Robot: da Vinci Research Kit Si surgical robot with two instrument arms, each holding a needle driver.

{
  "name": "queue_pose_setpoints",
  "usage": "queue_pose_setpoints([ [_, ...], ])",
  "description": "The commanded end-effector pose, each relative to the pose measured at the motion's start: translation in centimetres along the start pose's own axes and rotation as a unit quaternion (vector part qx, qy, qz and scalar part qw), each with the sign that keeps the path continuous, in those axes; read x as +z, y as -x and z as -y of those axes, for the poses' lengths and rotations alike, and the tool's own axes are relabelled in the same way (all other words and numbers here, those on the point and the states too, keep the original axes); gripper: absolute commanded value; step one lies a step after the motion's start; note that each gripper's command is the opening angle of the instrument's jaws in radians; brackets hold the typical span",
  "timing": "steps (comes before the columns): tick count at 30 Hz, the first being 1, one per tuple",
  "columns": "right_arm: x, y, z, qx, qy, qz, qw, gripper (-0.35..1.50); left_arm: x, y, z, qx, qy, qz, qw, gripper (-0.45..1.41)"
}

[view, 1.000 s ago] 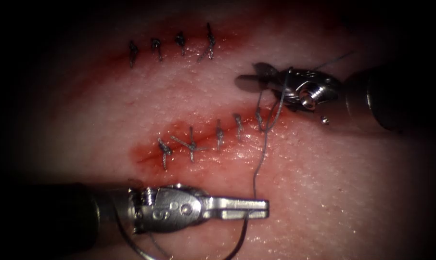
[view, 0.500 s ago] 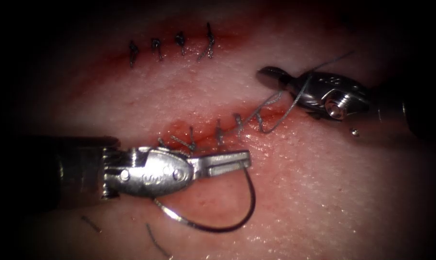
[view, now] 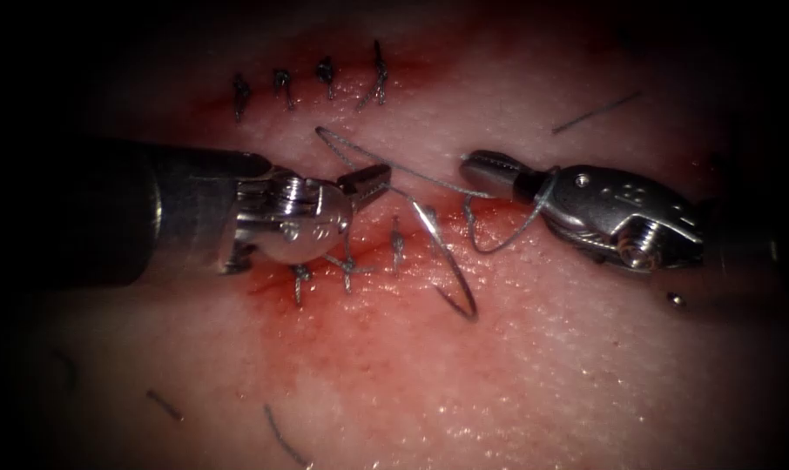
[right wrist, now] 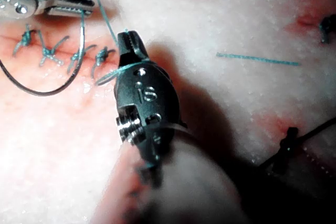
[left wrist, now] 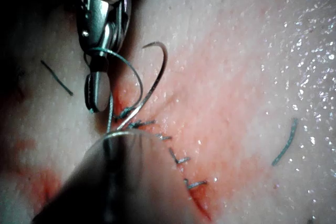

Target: Wound Closure

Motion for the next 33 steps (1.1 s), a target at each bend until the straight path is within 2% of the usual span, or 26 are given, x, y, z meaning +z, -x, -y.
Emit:
queue_pose_setpoints([
  [1, 0.01, 0.1, 0.06, 0.0, -0.005, 0.001, 1.0, -0.35, 0.04, 0.0, 0.01, -0.005, -0.007, 0.005, 1.0, -0.45],
  [4, -0.08, 0.18, 0.07, -0.009, -0.008, 0.0, 1.0, -0.35, 0.0, 0.13, 0.15, -0.011, -0.026, 0.017, 0.999, -0.45],
  [9, -0.19, 0.35, 0.06, -0.017, -0.014, -0.003, 1.0, -0.35, -0.11, 0.32, 0.38, -0.014, -0.022, 0.026, 0.999, -0.45],
  [16, -0.35, 0.54, 0.12, -0.031, -0.03, 0.001, 0.999, -0.35, -0.28, 0.61, 0.67, -0.036, -0.061, 0.053, 0.996, -0.45],
  [26, -0.41, 0.67, 0.13, -0.062, -0.051, 0.005, 0.997, -0.35, -0.62, 1.19, 0.92, -0.028, -0.088, 0.076, 0.993, -0.45],
  [33, -0.39, 0.66, 0.11, -0.074, -0.053, 0.005, 0.996, -0.35, -0.87, 1.61, 1.04, -0.02, -0.111, 0.084, 0.99, -0.45],
])
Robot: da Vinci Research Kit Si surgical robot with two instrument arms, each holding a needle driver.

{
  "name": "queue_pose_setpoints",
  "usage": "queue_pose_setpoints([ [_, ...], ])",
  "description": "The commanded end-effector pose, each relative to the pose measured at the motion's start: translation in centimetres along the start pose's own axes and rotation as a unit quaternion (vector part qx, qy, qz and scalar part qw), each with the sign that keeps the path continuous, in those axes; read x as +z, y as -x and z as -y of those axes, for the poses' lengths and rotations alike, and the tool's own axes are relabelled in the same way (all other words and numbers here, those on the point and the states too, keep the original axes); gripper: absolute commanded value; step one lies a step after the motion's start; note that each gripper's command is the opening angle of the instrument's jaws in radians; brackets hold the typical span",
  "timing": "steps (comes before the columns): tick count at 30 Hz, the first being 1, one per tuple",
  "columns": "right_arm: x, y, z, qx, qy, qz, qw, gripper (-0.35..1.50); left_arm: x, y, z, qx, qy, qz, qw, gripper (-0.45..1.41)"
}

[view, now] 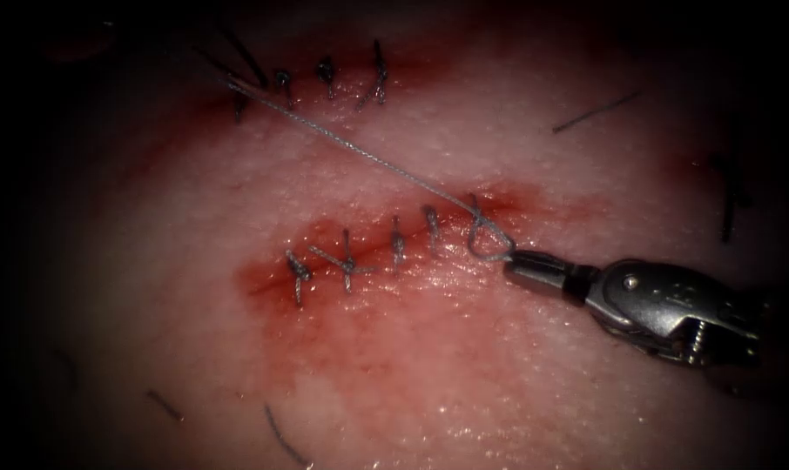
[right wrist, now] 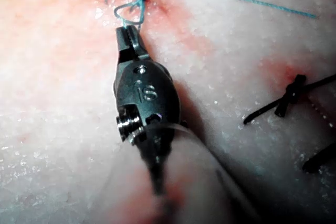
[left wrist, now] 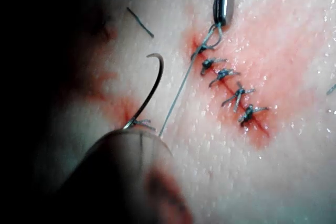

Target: Wound Closure

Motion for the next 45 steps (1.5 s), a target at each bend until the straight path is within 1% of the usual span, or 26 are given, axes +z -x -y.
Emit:
queue_pose_setpoints([
  [1, 0.08, 0.06, 0.04, -0.002, -0.002, 0.0, 1.0, -0.35, 0.03, 0.0, -0.03, -0.001, -0.001, -0.001, 1.0, -0.45],
  [8, 0.1, 0.01, 0.0, -0.012, -0.004, -0.002, 1.0, -0.35, -0.24, 0.38, -0.04, 0.023, -0.006, -0.002, 1.0, -0.45],
  [12, 0.11, 0.02, -0.01, -0.013, -0.004, -0.003, 1.0, -0.35, -0.37, 0.63, 0.06, 0.027, -0.012, 0.001, 1.0, -0.45],
  [15, 0.1, 0.03, -0.02, -0.014, -0.005, 0.0, 1.0, -0.35, -0.41, 0.77, 0.19, 0.023, -0.023, 0.005, 0.999, -0.45],
  [22, 0.04, 0.06, -0.11, -0.018, 0.005, 0.0, 1.0, -0.35, -0.46, 0.94, 0.42, 0.022, -0.038, 0.011, 0.999, -0.45],
  [27, 0.02, 0.1, -0.13, -0.022, 0.004, 0.008, 1.0, -0.35, -0.55, 1.09, 0.42, 0.031, -0.039, 0.01, 0.999, -0.45],
  [31, 0.03, 0.15, -0.12, -0.025, 0.008, 0.014, 1.0, -0.35, -0.61, 1.34, 0.42, 0.037, -0.039, 0.009, 0.999, -0.45],
  [35, 0.06, 0.18, -0.11, -0.03, 0.009, 0.023, 0.999, -0.35, -0.59, 1.5, 0.45, 0.043, -0.038, 0.009, 0.998, -0.45],
  [39, 0.04, 0.23, -0.13, -0.049, 0.014, 0.035, 0.998, -0.35, -0.5, 1.47, 0.46, 0.043, -0.041, 0.016, 0.998, -0.45],
  [45, -0.05, 0.27, -0.22, -0.056, 0.02, 0.039, 0.997, -0.35, -0.41, 1.19, 0.41, 0.035, -0.047, 0.041, 0.997, -0.45],
])
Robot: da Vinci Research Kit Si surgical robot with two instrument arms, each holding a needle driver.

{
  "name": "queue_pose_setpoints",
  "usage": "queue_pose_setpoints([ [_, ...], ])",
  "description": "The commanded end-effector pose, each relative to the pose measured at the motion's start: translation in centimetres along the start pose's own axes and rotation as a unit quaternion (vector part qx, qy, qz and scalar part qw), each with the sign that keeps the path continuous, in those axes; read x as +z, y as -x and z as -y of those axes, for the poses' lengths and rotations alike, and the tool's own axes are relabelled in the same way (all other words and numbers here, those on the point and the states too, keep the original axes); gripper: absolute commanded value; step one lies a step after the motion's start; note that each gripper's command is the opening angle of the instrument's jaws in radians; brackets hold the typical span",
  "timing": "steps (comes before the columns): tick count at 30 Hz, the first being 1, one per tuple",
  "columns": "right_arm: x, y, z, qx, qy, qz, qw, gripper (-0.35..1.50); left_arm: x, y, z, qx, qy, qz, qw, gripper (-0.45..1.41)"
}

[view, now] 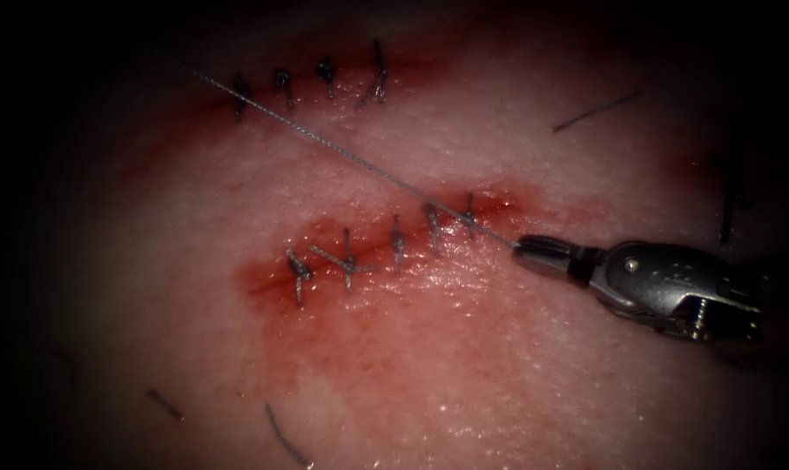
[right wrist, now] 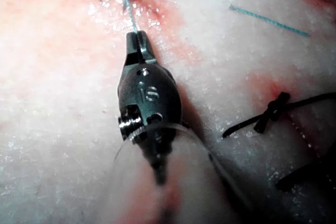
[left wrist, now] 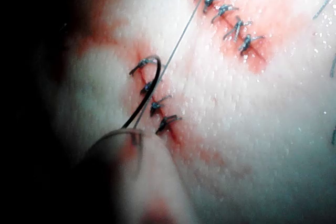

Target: Wound Closure

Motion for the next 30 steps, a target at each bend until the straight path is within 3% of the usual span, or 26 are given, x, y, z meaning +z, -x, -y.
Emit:
queue_pose_setpoints([
  [1, 0.03, 0.06, 0.04, 0.001, -0.001, -0.001, 1.0, -0.35, 0.06, -0.1, -0.04, -0.001, 0.001, 0.005, 1.0, -0.45],
  [9, 0.03, -0.11, 0.09, 0.016, 0.015, -0.036, 0.999, -0.35, 0.01, -0.49, -0.06, -0.053, -0.014, -0.048, 0.997, -0.45],
  [12, 0.0, -0.21, 0.07, 0.031, 0.035, -0.06, 0.997, 1.13, -0.08, -0.64, -0.06, -0.073, -0.011, -0.074, 0.995, -0.45],
  [15, -0.06, -0.3, 0.05, 0.043, 0.042, -0.07, 0.996, 1.32, -0.18, -0.77, -0.05, -0.101, -0.007, -0.113, 0.988, -0.45],
  [20, -0.18, -0.49, 0.03, 0.051, 0.045, -0.062, 0.996, 1.35, -0.38, -0.93, 0.06, -0.162, -0.006, -0.193, 0.968, -0.45],
  [21, -0.2, -0.54, 0.03, 0.054, 0.045, -0.06, 0.996, 1.35, -0.42, -0.96, 0.08, -0.179, -0.004, -0.215, 0.96, -0.45],
  [25, -0.19, -0.72, 0.09, 0.063, 0.049, -0.054, 0.995, 1.27, -0.66, -1.13, 0.24, -0.277, 0.001, -0.346, 0.896, -0.45],
  [28, -0.11, -0.83, 0.14, 0.065, 0.055, -0.04, 0.996, 1.25, -0.86, -1.25, 0.37, -0.333, -0.007, -0.405, 0.852, -0.45],
  [30, -0.05, -0.87, 0.17, 0.051, 0.058, -0.028, 0.997, 1.25, -0.98, -1.32, 0.45, -0.352, -0.004, -0.433, 0.83, -0.45],
])
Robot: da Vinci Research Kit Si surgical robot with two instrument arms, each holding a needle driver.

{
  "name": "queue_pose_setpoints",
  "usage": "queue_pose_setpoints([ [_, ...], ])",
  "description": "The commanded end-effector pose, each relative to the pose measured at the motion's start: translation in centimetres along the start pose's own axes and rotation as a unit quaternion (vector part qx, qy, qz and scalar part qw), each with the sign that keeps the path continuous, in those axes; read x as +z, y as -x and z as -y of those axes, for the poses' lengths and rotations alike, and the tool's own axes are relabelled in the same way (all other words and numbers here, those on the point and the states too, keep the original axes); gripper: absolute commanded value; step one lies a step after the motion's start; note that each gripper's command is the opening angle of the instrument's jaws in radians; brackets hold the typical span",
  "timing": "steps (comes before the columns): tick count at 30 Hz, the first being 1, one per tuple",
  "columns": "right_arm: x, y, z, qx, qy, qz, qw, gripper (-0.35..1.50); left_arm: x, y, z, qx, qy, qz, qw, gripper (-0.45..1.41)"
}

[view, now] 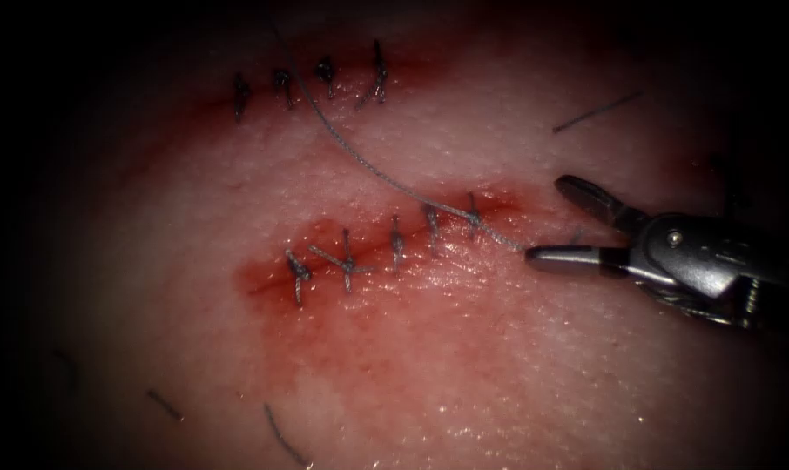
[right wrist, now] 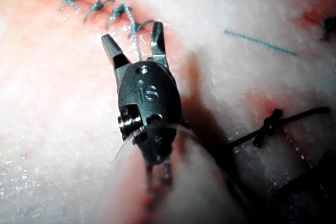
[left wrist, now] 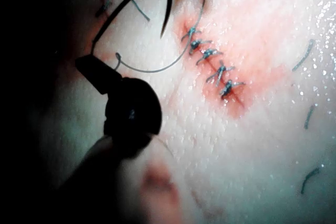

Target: Wound Closure

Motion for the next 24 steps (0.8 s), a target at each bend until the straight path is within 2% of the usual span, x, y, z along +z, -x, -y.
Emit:
queue_pose_setpoints([
  [1, 0.15, 0.0, 0.12, -0.02, -0.001, 0.003, 1.0, 1.23, 0.05, -0.07, -0.06, -0.009, 0.001, -0.018, 1.0, -0.45],
  [4, 0.23, -0.01, 0.16, -0.04, 0.001, 0.009, 0.999, 1.23, 0.06, -0.32, -0.09, -0.032, 0.008, -0.05, 0.998, -0.45],
  [11, 0.37, 0.0, 0.21, -0.085, 0.007, 0.017, 0.996, 1.23, 0.1, -0.71, -0.06, -0.047, 0.007, -0.061, 0.997, -0.45],
  [19, 0.57, 0.0, 0.33, -0.122, 0.016, 0.019, 0.992, 1.25, 0.17, -0.9, -0.07, -0.054, 0.006, -0.071, 0.996, -0.45],
  [24, 0.68, -0.01, 0.44, -0.134, 0.021, 0.006, 0.991, 1.25, 0.24, -0.96, -0.13, -0.053, 0.002, -0.075, 0.996, -0.45],
])
